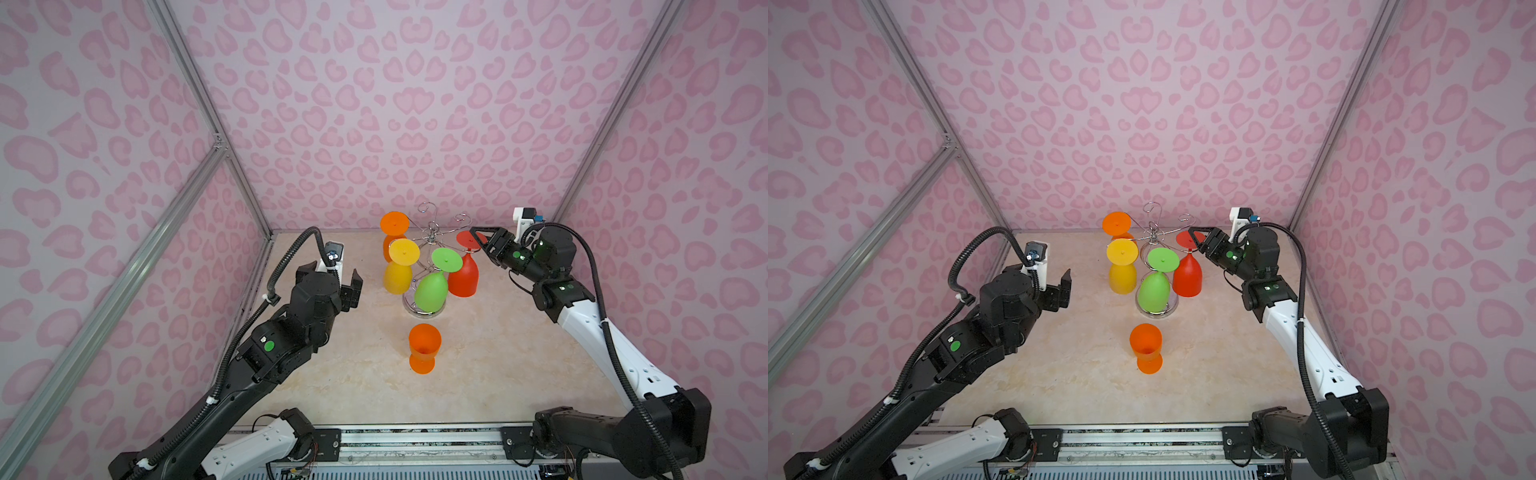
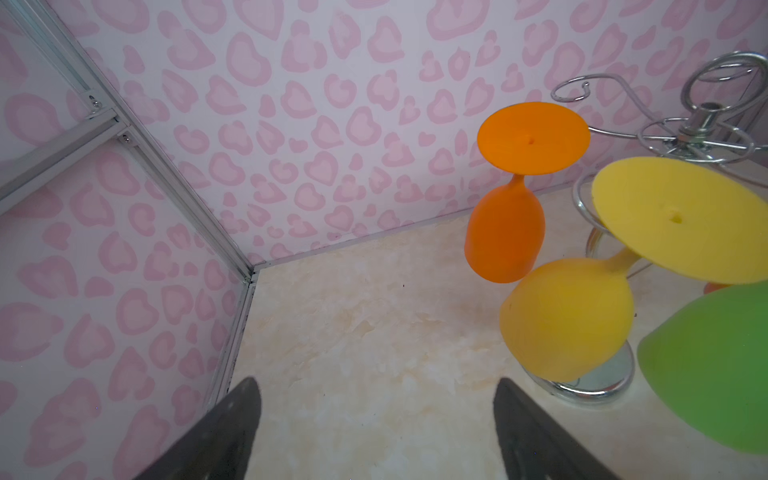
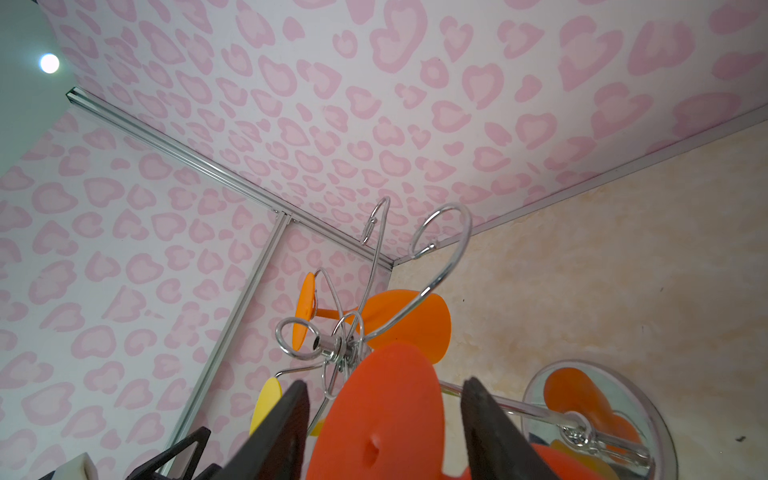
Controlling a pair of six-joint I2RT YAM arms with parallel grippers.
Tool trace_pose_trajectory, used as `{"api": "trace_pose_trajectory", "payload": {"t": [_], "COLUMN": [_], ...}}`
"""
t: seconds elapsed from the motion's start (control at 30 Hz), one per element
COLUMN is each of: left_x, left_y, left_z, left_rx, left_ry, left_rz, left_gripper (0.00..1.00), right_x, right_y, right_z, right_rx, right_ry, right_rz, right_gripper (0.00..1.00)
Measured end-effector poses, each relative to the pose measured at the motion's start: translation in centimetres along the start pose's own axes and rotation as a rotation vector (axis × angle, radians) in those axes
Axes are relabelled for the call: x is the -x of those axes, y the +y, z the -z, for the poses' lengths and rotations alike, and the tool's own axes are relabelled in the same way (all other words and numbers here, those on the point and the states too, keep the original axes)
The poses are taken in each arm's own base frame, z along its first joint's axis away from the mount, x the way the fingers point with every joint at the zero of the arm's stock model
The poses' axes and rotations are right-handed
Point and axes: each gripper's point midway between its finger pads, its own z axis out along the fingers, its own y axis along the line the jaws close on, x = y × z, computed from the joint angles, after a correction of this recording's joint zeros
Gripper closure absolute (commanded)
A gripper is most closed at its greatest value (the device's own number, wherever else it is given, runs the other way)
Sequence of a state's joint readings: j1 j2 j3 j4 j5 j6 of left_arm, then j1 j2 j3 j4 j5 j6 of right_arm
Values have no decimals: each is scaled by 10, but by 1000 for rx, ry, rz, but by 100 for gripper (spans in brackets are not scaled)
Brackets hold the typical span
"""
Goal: Take the wine glass off the wine glass rack
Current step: 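Open the left gripper and lift it away while the right gripper reaches toward the rack, then move the right gripper onto the red glass foot on the rack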
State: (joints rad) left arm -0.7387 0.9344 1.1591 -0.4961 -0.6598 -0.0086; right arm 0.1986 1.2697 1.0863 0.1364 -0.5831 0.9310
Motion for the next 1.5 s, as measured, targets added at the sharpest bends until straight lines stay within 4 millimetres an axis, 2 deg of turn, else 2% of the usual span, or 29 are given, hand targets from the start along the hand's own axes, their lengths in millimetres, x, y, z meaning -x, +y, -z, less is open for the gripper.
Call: {"api": "trace_pose_trajectory", "payload": {"t": [0.3,0.67,1.03,1.23,1.5], "left_x": [1,1,0,1,0], "left_y": [-2,-3,-5,-5,-5], "left_z": [2,4,2,2,2], "left_rx": [-27,-42,-50,-50,-52], "left_ry": [-9,-17,-11,-12,-11], "left_rz": [11,18,13,11,11], "left_gripper": [11,11,11,11,11], "right_x": [3,5,1,4,7], "right_y": [1,4,2,1,2], "right_z": [0,1,-3,-2,-1], "right_rx": [-6,-8,-16,7,50], "right_ry": [-15,-16,26,22,21], "right_rz": [4,4,-36,-107,-186], "right_gripper": [63,73,88,96,100]}}
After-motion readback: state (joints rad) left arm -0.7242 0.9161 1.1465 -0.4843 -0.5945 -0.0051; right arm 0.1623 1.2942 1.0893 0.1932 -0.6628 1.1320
